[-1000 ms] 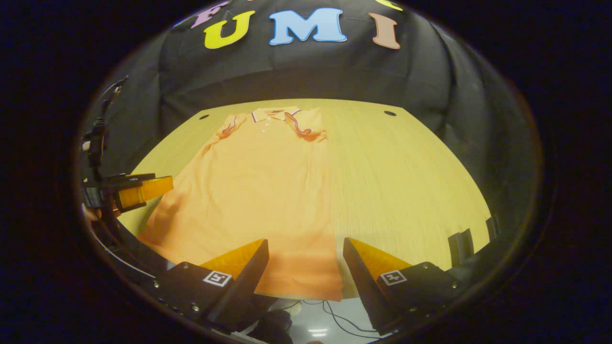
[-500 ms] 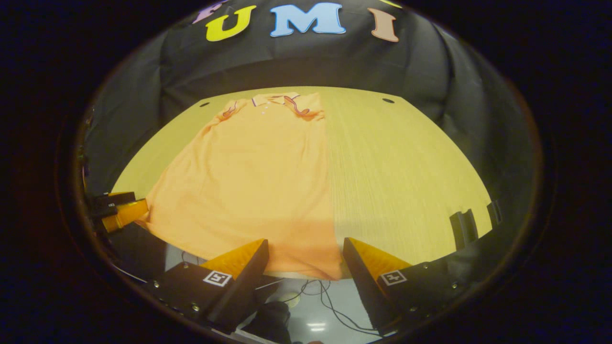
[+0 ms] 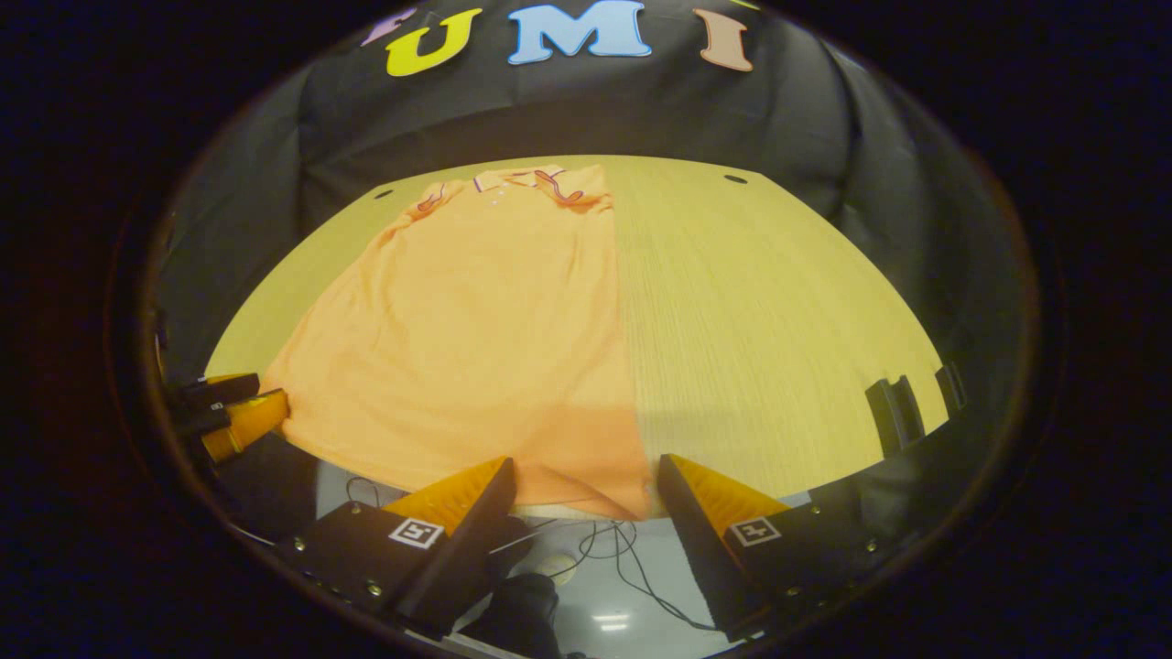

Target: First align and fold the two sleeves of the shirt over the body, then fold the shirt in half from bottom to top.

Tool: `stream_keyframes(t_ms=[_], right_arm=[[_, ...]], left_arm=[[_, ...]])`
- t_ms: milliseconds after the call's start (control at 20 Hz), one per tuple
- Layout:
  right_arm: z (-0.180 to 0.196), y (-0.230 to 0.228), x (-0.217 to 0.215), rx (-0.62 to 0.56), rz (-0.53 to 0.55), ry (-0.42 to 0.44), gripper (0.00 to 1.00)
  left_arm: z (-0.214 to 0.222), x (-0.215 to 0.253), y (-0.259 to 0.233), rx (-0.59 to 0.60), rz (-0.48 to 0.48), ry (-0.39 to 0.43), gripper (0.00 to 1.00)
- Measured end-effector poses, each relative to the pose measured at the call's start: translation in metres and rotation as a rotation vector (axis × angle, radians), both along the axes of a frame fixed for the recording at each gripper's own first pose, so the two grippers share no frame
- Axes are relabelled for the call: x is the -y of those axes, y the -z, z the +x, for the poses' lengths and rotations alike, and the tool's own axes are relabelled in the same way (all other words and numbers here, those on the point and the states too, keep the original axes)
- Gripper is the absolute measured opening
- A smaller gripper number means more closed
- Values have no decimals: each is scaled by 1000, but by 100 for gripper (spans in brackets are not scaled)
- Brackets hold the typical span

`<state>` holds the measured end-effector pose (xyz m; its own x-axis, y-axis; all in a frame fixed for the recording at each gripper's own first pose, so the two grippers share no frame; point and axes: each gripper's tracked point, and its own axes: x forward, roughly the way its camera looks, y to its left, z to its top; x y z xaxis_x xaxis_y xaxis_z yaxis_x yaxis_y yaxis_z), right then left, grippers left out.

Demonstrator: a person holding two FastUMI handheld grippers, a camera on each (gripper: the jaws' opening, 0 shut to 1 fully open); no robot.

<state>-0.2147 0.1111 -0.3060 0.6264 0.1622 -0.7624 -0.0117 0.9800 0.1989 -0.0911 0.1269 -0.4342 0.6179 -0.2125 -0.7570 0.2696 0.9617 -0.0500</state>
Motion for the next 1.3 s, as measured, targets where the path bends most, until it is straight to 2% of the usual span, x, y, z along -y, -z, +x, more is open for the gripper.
stream_keyframes(t_ms=[50,150,200,250,300,350,450,500,550,750,950,1300], right_arm=[[0,-2,0,1,1,-3,96],[-1,-1,-3,0,9,-7,91],[0,-1,-5,-4,20,-7,78],[1,0,-6,-4,16,-9,59],[1,0,-4,-6,18,-2,49],[1,-1,-7,-8,28,-9,28],[0,-2,-5,-11,25,7,28],[-1,-2,-6,-7,62,28,14],[-5,-3,-8,-17,82,35,1],[4,-22,-3,33,113,51,1],[30,-69,11,141,132,46,1],[107,-137,25,259,128,48,1]], left_arm=[[-1,3,0,2,3,3,93],[-3,11,0,3,3,20,75],[-6,16,0,5,3,31,70],[-7,21,-1,10,7,45,54],[-9,25,1,15,15,56,44],[-10,26,-1,22,30,64,22],[-9,27,0,33,67,85,13],[-7,29,-3,28,69,79,13],[-8,29,-1,25,71,79,6],[1,25,-19,17,43,13,6],[24,35,-64,90,17,-13,7],[117,50,-125,241,-3,-16,6]])
